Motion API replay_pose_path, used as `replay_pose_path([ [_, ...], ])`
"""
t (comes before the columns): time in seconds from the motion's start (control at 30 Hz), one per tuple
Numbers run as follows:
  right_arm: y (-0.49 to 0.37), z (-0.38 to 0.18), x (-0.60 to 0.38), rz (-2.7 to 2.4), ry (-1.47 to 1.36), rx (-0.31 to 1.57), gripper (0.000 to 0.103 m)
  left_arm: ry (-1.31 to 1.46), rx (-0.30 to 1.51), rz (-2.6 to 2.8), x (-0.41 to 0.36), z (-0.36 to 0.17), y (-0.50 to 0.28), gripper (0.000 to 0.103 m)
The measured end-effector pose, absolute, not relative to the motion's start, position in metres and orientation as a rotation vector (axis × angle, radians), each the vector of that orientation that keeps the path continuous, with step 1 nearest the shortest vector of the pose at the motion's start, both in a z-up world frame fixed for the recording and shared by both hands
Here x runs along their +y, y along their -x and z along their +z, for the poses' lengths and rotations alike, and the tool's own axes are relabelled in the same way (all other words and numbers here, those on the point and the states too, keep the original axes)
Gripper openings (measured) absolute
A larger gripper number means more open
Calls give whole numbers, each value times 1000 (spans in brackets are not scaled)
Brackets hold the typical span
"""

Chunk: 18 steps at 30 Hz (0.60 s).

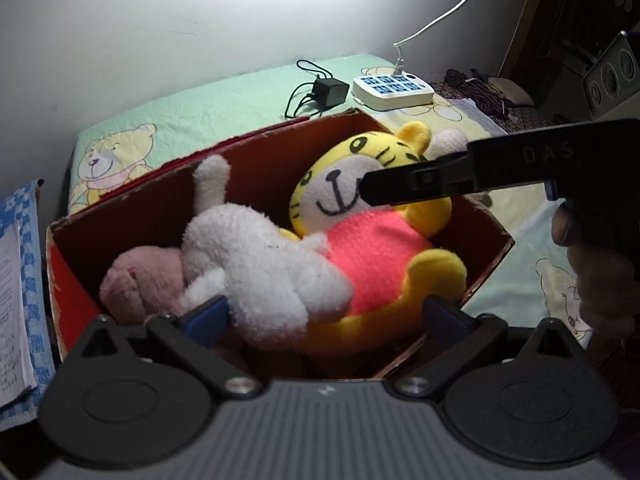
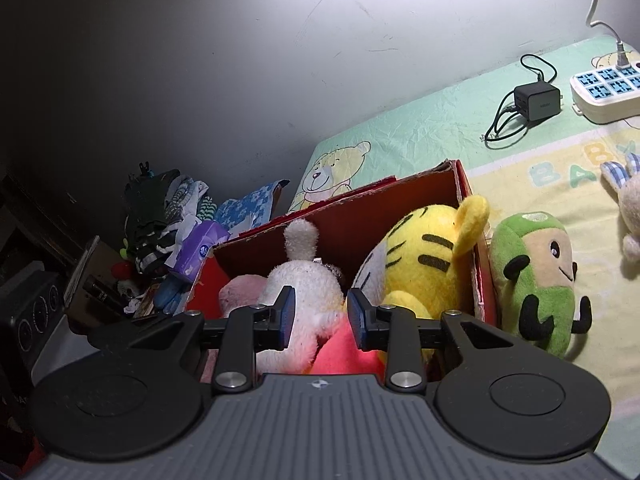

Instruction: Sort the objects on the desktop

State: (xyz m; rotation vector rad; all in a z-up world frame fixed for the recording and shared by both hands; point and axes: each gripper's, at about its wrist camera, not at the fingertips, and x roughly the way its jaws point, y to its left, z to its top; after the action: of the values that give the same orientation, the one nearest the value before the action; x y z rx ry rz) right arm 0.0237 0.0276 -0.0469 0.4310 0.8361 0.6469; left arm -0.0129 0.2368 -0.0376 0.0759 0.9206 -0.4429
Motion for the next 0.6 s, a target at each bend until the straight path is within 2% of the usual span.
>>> replay_pose_path([
  [0.33,-8,-45,25,595,-364,914,32,127,1087,-512,247,-52,-11,102],
  [0.6,-18,-48,26,553,-381,899,32,280,1178,-564,238,-72,-32,103],
])
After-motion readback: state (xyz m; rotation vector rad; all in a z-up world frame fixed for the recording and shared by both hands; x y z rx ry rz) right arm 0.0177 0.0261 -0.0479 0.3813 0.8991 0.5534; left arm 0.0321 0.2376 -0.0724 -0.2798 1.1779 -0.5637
